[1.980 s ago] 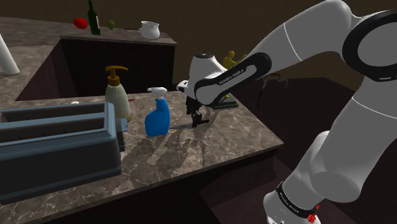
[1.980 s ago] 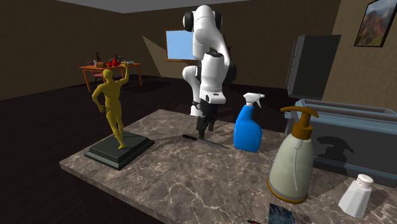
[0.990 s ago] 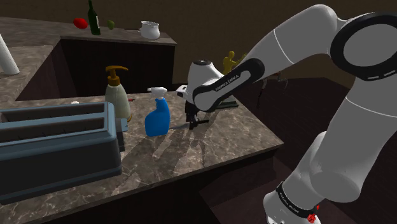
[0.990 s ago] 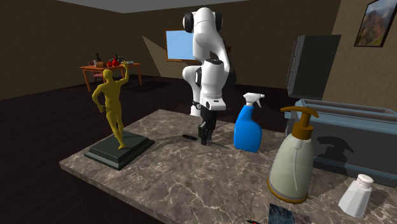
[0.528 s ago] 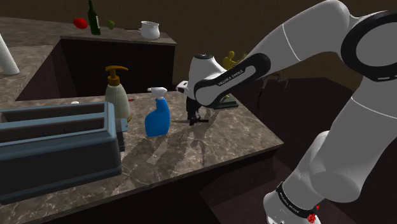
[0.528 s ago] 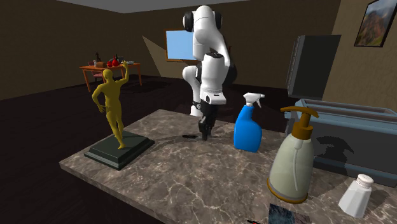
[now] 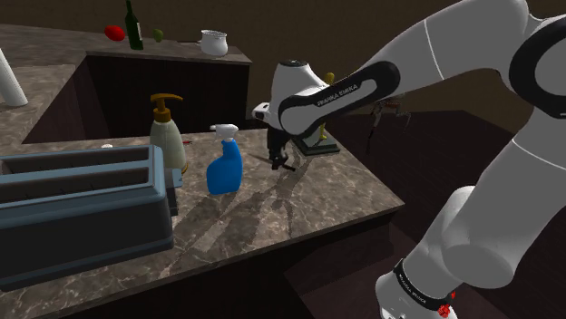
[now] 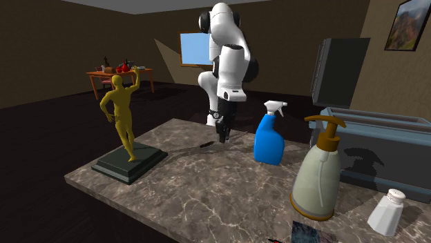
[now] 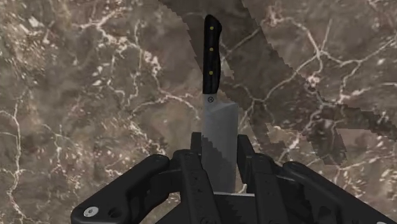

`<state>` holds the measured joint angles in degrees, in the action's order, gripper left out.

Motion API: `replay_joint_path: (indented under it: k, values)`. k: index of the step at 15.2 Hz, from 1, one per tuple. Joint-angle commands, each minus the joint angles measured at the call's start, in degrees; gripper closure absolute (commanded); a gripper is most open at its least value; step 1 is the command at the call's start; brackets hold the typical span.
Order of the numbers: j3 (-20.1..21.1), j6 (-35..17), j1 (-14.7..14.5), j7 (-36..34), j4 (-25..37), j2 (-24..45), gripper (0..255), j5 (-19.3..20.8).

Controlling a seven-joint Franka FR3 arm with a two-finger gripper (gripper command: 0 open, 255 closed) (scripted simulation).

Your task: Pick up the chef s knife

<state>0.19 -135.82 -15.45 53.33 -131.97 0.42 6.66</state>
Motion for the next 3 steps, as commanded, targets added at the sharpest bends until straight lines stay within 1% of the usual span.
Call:
replay_joint_path:
  k: [1,3]
  values:
    - [0.0,1.6,0.0,0.3,0.5,-1.0,255,-0.2]
    - [0.0,1.7,0.0,0.3,0.6,-1.1,255,-0.2]
